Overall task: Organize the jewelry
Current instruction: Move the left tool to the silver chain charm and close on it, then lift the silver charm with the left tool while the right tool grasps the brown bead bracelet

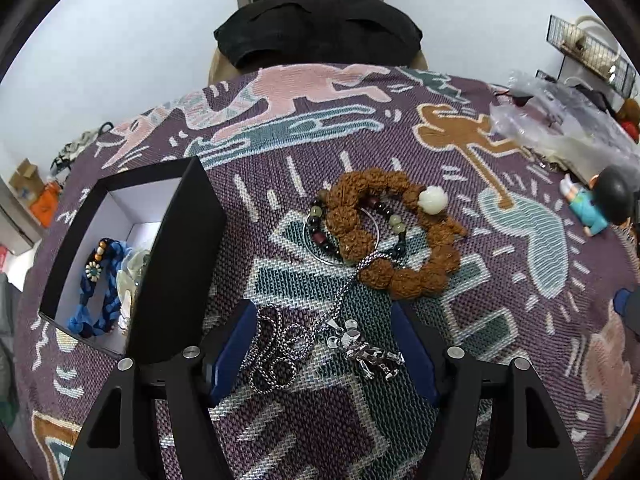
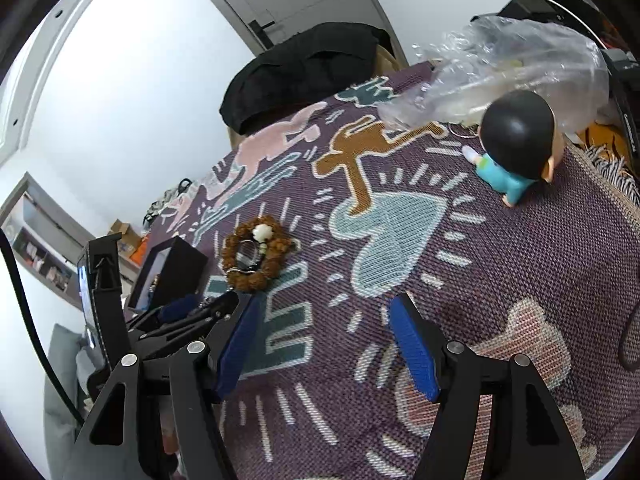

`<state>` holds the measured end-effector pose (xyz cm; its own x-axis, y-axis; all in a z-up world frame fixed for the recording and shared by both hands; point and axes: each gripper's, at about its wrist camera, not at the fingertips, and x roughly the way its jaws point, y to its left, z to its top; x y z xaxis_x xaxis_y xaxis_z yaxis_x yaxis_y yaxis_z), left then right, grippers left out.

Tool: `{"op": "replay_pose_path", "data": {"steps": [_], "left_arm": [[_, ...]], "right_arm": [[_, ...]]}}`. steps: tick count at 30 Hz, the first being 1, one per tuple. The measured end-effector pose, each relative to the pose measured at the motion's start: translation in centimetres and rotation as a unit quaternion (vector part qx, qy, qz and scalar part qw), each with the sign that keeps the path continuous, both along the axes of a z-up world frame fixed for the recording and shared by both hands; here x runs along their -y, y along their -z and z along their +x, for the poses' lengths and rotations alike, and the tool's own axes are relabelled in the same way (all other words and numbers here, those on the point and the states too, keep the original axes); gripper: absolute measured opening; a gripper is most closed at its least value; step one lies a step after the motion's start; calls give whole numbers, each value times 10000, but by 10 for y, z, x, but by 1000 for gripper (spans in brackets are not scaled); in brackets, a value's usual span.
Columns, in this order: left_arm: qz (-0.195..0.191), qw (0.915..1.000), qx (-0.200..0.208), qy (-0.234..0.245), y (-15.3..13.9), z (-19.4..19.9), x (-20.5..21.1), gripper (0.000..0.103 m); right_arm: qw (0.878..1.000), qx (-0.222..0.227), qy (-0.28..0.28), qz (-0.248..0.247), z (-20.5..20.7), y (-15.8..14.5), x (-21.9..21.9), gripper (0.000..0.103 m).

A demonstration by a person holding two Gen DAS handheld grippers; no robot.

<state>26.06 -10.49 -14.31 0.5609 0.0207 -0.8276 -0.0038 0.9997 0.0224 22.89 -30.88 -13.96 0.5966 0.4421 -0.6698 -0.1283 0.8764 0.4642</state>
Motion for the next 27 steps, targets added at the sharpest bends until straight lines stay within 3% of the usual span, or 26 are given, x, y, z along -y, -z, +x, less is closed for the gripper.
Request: {"op": "replay_pose_path", "data": {"steps": [6,12,21,23,25,27], "left_arm": [[52,10000,-71,18,6,-4,0,66],[-162,9996,-208,133,4,-8,-10,44],[-264,9987,-358,254,4,-5,-12,42],[-267,9984,-344,349,4,-6,-10,38],[-286,9978,-368,463,3,-4,-9,25],[-283,9974,-404,526,3,-4,-8,24]], "right_arm": [[9999,-80,106,68,2,6,7,68],[9997,-148,155,96,3,10,6,68],[9996,-245,120,106,6,18,2,68],[9996,-251,115,95,6,18,2,68],[9995,-268,117,101,6,20,2,68],[9995,-282,120,99,7,21,1,68]]}}
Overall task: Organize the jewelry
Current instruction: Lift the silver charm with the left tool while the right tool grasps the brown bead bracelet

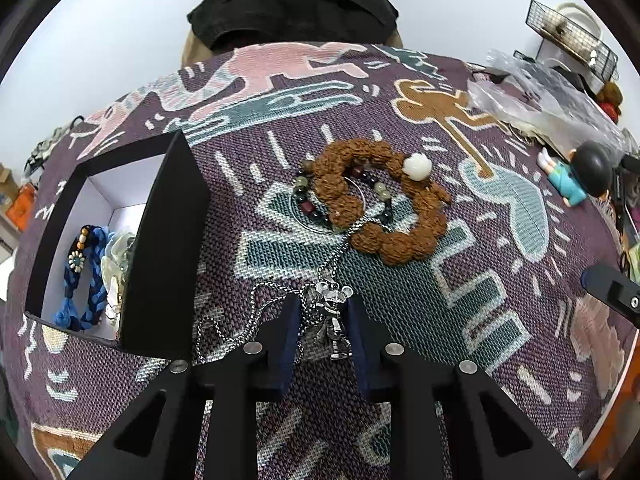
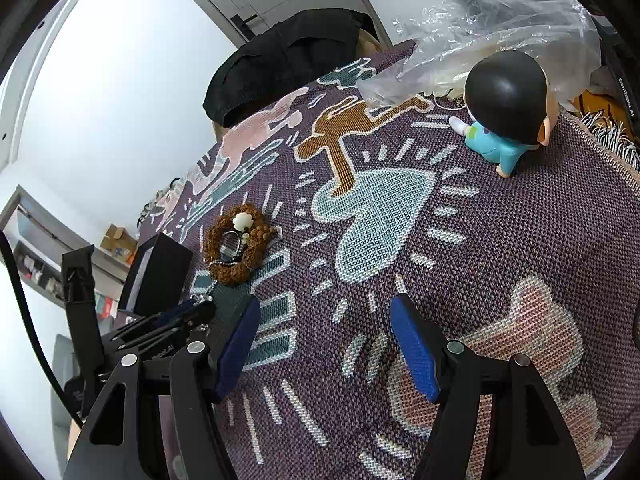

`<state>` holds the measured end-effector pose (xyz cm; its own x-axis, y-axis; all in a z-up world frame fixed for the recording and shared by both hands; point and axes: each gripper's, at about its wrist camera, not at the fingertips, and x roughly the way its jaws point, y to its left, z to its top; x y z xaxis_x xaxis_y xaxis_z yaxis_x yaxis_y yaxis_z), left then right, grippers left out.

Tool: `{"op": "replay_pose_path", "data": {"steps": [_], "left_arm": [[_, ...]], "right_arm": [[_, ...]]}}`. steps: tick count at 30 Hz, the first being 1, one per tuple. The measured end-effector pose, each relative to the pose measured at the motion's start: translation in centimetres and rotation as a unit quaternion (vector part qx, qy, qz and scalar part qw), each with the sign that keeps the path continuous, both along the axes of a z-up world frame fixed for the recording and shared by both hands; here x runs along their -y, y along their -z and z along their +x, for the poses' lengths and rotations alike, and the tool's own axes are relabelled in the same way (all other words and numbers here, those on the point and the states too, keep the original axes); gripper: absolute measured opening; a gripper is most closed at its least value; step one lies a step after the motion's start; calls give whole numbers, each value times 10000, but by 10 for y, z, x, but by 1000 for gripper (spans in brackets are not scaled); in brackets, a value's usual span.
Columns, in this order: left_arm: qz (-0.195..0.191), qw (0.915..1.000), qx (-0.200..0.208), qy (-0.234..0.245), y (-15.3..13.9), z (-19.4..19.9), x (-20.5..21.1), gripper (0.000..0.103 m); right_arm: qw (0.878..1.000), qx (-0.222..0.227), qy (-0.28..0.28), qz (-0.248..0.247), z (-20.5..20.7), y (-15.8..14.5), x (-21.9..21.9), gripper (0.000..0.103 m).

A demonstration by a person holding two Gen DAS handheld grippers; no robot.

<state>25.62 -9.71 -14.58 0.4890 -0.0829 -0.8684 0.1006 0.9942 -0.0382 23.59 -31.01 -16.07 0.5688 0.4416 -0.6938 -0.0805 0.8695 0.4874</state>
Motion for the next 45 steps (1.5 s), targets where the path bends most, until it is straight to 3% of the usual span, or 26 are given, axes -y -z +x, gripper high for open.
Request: {"op": "replay_pose_path", "data": {"steps": [3,8,21,35,45], "left_arm": [[-71,10000,9,57,-1,-1,-2,22],[-302,9994,93,150,-16,-3,-4,5],[-406,9974,564,176,-59,-11,-14,5],[-392,9891,1417,-18,-153,-20,-49,5],[-394,9834,1747,-275,-195,-25,-81,5]], "right_arm": [[10000,-16,2,12,0,1,0,68],[10000,-20,-2,-2,0,1,0,68],[10000,30,-34,-84,4,-3,-8,68],[9993,99,-251,-259,31,-11,-33,68],[9970,-98,-617,-458,62,-4,-69,68]]}}
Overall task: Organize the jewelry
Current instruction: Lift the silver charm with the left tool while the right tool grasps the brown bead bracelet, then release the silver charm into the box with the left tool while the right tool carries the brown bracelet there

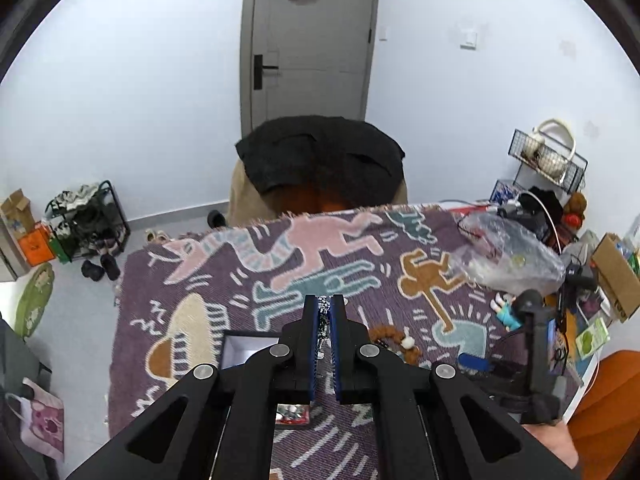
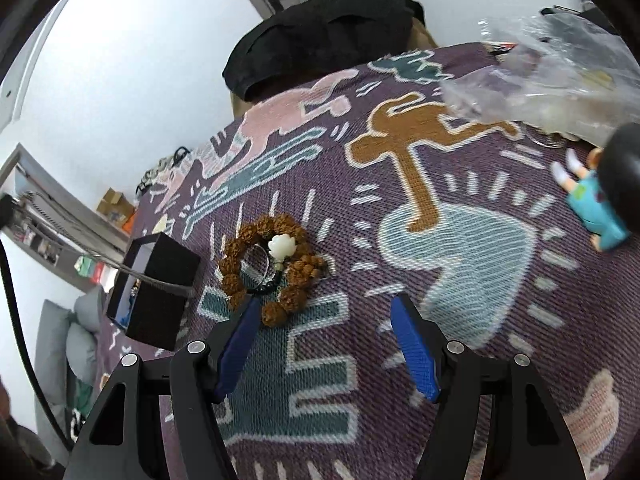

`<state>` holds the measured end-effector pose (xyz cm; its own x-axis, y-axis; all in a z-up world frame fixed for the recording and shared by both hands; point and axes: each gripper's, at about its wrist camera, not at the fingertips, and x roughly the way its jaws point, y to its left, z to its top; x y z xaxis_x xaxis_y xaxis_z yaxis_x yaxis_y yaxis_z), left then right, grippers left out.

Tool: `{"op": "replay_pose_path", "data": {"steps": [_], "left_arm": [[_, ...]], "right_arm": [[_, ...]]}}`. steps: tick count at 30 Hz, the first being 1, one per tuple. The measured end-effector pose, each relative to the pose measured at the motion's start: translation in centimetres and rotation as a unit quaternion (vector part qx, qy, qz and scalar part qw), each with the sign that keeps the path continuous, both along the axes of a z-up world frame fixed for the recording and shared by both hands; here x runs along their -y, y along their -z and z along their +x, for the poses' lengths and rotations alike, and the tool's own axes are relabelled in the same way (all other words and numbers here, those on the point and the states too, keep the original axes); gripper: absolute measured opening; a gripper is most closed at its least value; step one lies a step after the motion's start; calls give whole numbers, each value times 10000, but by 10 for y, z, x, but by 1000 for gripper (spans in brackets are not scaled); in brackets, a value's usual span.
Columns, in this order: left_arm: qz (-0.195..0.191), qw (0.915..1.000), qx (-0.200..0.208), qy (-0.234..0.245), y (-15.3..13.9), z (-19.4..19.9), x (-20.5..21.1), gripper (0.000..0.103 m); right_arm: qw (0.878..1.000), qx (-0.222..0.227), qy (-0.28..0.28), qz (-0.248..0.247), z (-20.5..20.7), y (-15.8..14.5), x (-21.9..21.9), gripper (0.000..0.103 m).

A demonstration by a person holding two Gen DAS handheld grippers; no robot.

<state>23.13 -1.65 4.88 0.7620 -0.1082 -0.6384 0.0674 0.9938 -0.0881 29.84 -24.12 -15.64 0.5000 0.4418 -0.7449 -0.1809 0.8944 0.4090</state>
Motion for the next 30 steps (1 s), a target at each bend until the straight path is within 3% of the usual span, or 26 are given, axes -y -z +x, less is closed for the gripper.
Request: {"op": "replay_pose_path", "data": {"steps": [8,12,13,17,22,30], "left_arm": [[90,9996,242,-148,-27,-7,-19,5],[104,9992,297,-245,-34,-9,-29,5],[105,9991,316,-271,-37,-9,-32,5],[133,9984,415,-361,-50,-11,-40,5],[185,9979,472,-407,-59,-10,-43,5],[18,9991,226,-370,-28,0,-48,5]], "right_arm": [[9991,-252,-51,-326,19,13,-37,65],[9958,-220,-14,-887,24,16,-55,38],[9960,-242,-64,-860,25,16,-57,21],[9951,-145,-38,-982,22,12,-57,20],[9969,184,2,-762,12,-5,-47,19],[9940,858,-72,-677,-8,-60,-43,19]]}}
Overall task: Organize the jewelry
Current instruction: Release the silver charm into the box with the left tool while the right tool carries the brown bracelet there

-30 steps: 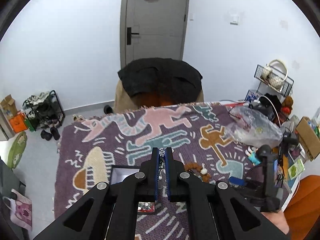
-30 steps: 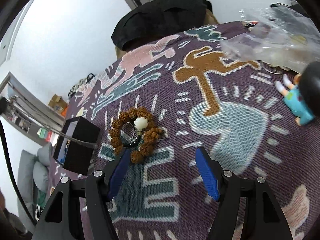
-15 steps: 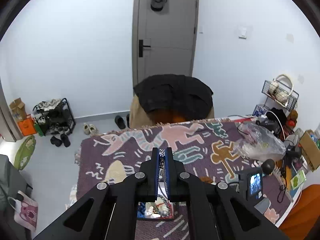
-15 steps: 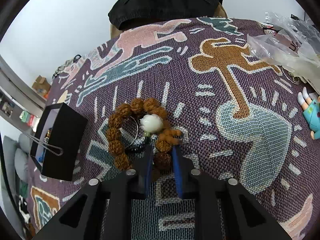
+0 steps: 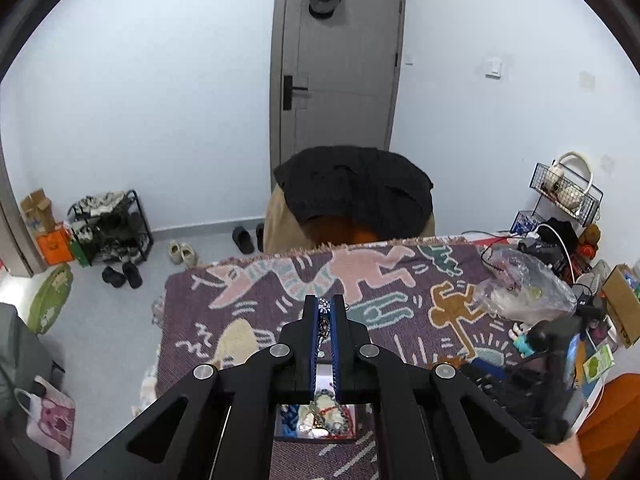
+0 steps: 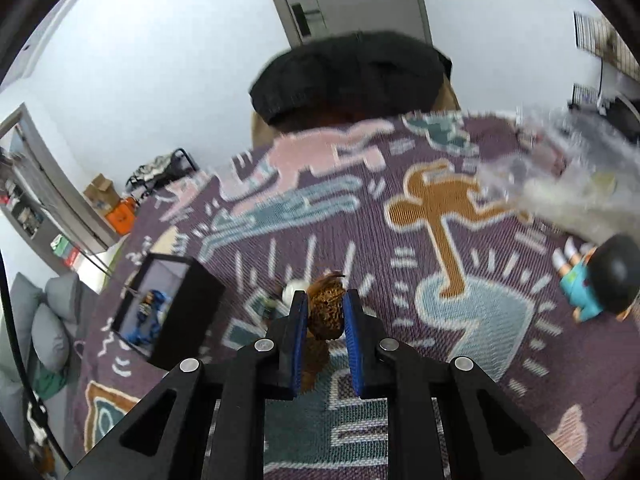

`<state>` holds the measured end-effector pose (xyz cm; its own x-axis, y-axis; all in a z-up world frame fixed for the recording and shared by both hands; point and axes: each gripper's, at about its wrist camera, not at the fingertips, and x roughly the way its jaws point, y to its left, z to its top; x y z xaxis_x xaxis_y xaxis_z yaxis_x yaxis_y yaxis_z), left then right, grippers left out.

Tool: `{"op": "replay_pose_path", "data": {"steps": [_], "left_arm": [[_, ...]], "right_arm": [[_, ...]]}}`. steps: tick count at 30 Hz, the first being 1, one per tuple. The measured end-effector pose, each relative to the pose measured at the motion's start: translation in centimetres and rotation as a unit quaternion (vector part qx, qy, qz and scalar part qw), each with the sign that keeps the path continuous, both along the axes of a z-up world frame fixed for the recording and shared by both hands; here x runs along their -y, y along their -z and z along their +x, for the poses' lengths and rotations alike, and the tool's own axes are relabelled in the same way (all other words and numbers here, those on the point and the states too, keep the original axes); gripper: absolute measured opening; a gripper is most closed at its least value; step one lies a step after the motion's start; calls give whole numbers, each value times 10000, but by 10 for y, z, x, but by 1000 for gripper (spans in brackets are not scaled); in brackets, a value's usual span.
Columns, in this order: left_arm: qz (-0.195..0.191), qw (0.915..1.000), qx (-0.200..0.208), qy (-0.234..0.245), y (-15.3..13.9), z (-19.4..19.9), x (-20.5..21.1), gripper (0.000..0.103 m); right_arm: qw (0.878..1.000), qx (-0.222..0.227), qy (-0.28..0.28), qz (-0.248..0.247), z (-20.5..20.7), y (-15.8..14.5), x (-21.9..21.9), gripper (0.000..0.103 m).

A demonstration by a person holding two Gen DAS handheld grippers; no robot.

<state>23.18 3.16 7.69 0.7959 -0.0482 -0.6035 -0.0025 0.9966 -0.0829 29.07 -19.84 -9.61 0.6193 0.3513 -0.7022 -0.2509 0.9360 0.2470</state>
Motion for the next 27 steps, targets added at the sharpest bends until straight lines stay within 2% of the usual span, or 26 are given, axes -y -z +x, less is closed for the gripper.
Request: {"op": "replay_pose_path", "data": {"steps": [6,10,14,15,17,18,19,21,27], "left_arm": [[-137,9997,-202,16,30,7,-4,5],[-210,9992,-336,97,49,10,-2,6],[-460,9968,-564,334,67,14,-1,8],[-483,9961,-649,344,73,15,-1,16],[-533,9959,-678,289,81,13,-4,42],[-589,9960,-621,266,83,10,-7,65],[-650,9964,-502,228,85,6,-12,78],[-714,9969,-303,147,85,-2,-19,80],[-807,9964,-238,-74,94,-18,-45,80]], "right_arm": [[9989,437,-139,-68,-15,-34,-7,18],[9982,558,-216,-62,-20,-45,-10,18],[9977,605,-291,-61,-23,-51,-18,18],[9975,617,-333,-65,-24,-53,-22,18],[9972,640,-387,-75,-26,-56,-28,18],[9969,654,-421,-79,-27,-58,-32,18],[9967,665,-452,-75,-28,-59,-35,18],[9962,687,-536,-72,-30,-63,-45,18],[9944,696,-793,-95,-32,-68,-78,18]]}}
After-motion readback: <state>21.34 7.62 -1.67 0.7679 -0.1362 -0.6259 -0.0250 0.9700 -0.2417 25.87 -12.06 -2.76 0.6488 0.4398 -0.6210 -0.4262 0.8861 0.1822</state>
